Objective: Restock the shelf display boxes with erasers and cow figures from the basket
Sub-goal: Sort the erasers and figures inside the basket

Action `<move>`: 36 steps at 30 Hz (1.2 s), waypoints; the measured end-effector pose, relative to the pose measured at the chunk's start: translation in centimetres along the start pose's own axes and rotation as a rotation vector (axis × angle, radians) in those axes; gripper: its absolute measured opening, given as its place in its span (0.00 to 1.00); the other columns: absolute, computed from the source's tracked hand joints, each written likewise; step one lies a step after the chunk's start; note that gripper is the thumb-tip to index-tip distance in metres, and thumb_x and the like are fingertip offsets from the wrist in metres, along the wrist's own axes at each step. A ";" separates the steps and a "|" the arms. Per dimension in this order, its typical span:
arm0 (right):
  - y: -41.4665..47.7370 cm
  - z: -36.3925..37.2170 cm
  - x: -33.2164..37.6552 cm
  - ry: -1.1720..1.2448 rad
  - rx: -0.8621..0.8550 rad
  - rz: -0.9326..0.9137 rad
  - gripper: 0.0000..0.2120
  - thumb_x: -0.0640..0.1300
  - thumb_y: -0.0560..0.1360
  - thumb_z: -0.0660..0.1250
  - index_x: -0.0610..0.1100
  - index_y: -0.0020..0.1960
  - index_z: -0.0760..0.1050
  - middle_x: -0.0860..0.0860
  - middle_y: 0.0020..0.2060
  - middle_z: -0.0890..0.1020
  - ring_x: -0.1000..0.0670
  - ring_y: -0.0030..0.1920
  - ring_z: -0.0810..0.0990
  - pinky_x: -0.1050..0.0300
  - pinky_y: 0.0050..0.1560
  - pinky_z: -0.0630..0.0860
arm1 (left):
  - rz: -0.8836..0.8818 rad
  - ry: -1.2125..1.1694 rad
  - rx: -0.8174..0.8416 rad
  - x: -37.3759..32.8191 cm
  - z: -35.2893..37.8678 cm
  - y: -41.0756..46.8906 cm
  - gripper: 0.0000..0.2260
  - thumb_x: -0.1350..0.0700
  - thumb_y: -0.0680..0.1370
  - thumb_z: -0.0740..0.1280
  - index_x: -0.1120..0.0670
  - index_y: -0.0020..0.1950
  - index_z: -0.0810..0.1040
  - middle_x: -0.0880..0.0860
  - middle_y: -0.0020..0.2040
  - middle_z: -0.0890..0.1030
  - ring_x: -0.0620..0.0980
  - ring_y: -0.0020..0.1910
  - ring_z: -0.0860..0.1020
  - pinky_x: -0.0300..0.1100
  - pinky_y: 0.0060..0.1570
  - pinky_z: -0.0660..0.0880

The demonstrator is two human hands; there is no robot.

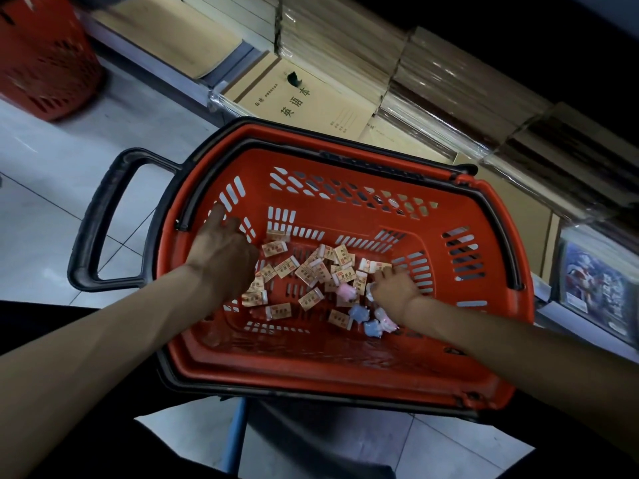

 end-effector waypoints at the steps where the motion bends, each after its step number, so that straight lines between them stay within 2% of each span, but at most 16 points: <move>1: 0.2 -0.5 0.6 0.055 -0.067 -0.016 0.22 0.40 0.80 0.65 0.42 0.73 0.68 0.39 0.68 0.71 0.37 0.66 0.71 0.43 0.63 0.71 | -0.002 0.002 -0.003 0.0 0.0 -0.1 0.17 0.40 0.82 0.57 0.45 0.64 0.78 0.48 0.61 0.82 0.53 0.68 0.71 0.60 0.74 0.52; 3: 0.8 -1.9 2.2 0.171 -0.239 -0.117 0.26 0.38 0.79 0.66 0.42 0.75 0.65 0.38 0.71 0.68 0.36 0.67 0.71 0.41 0.62 0.72 | 0.001 0.007 0.001 0.0 0.0 -0.3 0.17 0.40 0.82 0.57 0.45 0.64 0.78 0.47 0.60 0.83 0.54 0.68 0.71 0.60 0.75 0.52; 5: 2.0 -3.1 4.0 0.203 -0.308 -0.220 0.25 0.36 0.78 0.66 0.42 0.74 0.69 0.38 0.76 0.64 0.34 0.71 0.68 0.39 0.61 0.75 | 0.006 0.010 0.004 0.0 -0.1 -0.5 0.18 0.40 0.83 0.57 0.45 0.66 0.77 0.47 0.62 0.82 0.54 0.70 0.70 0.60 0.76 0.51; 7: 3.1 -3.6 4.8 0.177 -0.285 -0.252 0.22 0.35 0.79 0.65 0.40 0.73 0.72 0.39 0.78 0.61 0.36 0.74 0.66 0.39 0.62 0.75 | 0.003 0.011 -0.001 0.0 -0.4 -0.7 0.19 0.40 0.83 0.58 0.46 0.68 0.76 0.48 0.66 0.80 0.55 0.72 0.69 0.60 0.77 0.51; 10: 2.7 -3.5 3.8 0.193 -0.256 -0.271 0.19 0.33 0.79 0.63 0.38 0.69 0.75 0.41 0.72 0.71 0.37 0.69 0.72 0.43 0.59 0.76 | -0.001 0.006 -0.007 0.1 -0.6 -0.7 0.19 0.40 0.83 0.58 0.46 0.68 0.76 0.49 0.66 0.80 0.54 0.72 0.70 0.60 0.77 0.51; 13: 1.1 -1.1 1.3 0.149 -0.134 -0.261 0.16 0.32 0.77 0.65 0.39 0.63 0.79 0.42 0.65 0.77 0.39 0.64 0.76 0.47 0.55 0.75 | -0.002 -0.003 -0.018 0.1 -0.6 -0.8 0.19 0.41 0.83 0.58 0.47 0.68 0.77 0.49 0.66 0.80 0.54 0.72 0.70 0.60 0.77 0.51; 15: 0.1 0.7 -0.2 0.051 -0.036 -0.212 0.12 0.40 0.79 0.65 0.43 0.61 0.82 0.41 0.66 0.77 0.39 0.63 0.76 0.45 0.60 0.75 | -0.003 -0.001 -0.024 0.1 -0.7 -1.0 0.20 0.41 0.83 0.57 0.48 0.71 0.75 0.49 0.69 0.79 0.55 0.74 0.68 0.60 0.78 0.50; 17: -0.4 2.0 -0.9 0.021 0.003 -0.165 0.14 0.45 0.80 0.63 0.46 0.63 0.81 0.44 0.68 0.76 0.40 0.67 0.72 0.43 0.70 0.66 | -0.002 -0.008 -0.041 0.0 -0.8 -1.0 0.21 0.41 0.83 0.58 0.48 0.72 0.74 0.49 0.70 0.78 0.55 0.75 0.67 0.60 0.78 0.48; 18: -0.4 2.2 -0.9 0.055 -0.017 -0.148 0.15 0.46 0.80 0.63 0.46 0.64 0.80 0.45 0.67 0.76 0.41 0.68 0.71 0.44 0.71 0.63 | 0.001 -0.008 -0.045 0.0 -0.7 -0.9 0.21 0.41 0.83 0.58 0.48 0.72 0.75 0.49 0.70 0.78 0.55 0.75 0.67 0.60 0.78 0.48; 22: -0.3 0.9 1.0 0.323 -0.087 -0.044 0.21 0.48 0.75 0.72 0.40 0.65 0.76 0.42 0.64 0.75 0.41 0.67 0.72 0.47 0.66 0.70 | 0.012 -0.014 -0.040 0.0 -0.3 -0.7 0.20 0.41 0.83 0.58 0.48 0.70 0.76 0.49 0.68 0.79 0.55 0.74 0.68 0.60 0.78 0.50; 25: 0.4 -0.6 2.6 0.702 -0.070 0.169 0.05 0.37 0.76 0.68 0.37 0.51 0.80 0.40 0.56 0.80 0.40 0.58 0.80 0.49 0.51 0.79 | 0.013 0.000 -0.050 0.0 -0.1 -0.5 0.21 0.40 0.82 0.58 0.47 0.70 0.76 0.49 0.68 0.80 0.55 0.74 0.69 0.60 0.77 0.50; 27: 1.0 -1.5 3.2 0.956 0.011 0.330 0.05 0.38 0.77 0.66 0.40 0.42 0.77 0.42 0.52 0.83 0.40 0.54 0.83 0.53 0.42 0.76 | 0.016 0.000 -0.033 0.0 0.0 -0.4 0.19 0.41 0.82 0.57 0.46 0.67 0.78 0.48 0.65 0.81 0.54 0.72 0.70 0.60 0.77 0.50; 29: 1.4 -2.5 3.4 1.147 0.077 0.446 0.04 0.42 0.78 0.67 0.41 0.48 0.78 0.43 0.54 0.84 0.41 0.55 0.83 0.55 0.40 0.72 | 0.016 0.009 -0.023 -0.1 0.0 -0.3 0.19 0.41 0.82 0.57 0.46 0.66 0.78 0.48 0.64 0.81 0.54 0.71 0.70 0.60 0.77 0.50; 32: 2.4 -3.2 3.8 1.381 0.074 0.618 0.17 0.49 0.81 0.67 0.38 0.64 0.76 0.43 0.59 0.83 0.40 0.57 0.82 0.54 0.44 0.75 | 0.018 0.019 -0.033 0.0 0.4 -0.2 0.19 0.41 0.83 0.56 0.46 0.67 0.78 0.48 0.65 0.81 0.55 0.71 0.70 0.61 0.76 0.49; 34: 3.3 -3.7 4.3 1.513 -0.001 0.665 0.21 0.54 0.80 0.68 0.40 0.65 0.76 0.43 0.59 0.83 0.41 0.53 0.82 0.52 0.47 0.79 | 0.021 0.023 -0.033 0.0 0.7 -0.1 0.19 0.41 0.82 0.56 0.45 0.67 0.78 0.47 0.64 0.81 0.54 0.71 0.70 0.62 0.76 0.48; 36: 4.2 -4.4 4.9 1.595 -0.027 0.650 0.21 0.56 0.79 0.68 0.40 0.62 0.77 0.43 0.55 0.84 0.41 0.51 0.83 0.51 0.45 0.80 | 0.021 0.039 -0.030 -0.1 0.8 -0.1 0.18 0.40 0.82 0.55 0.44 0.65 0.79 0.47 0.63 0.82 0.54 0.70 0.70 0.61 0.74 0.48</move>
Point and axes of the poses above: each hand's wrist, its own y-axis towards the middle knuckle, its own z-axis out of the palm, x = y × z, the point moved 1 cm from there along y, towards the middle knuckle
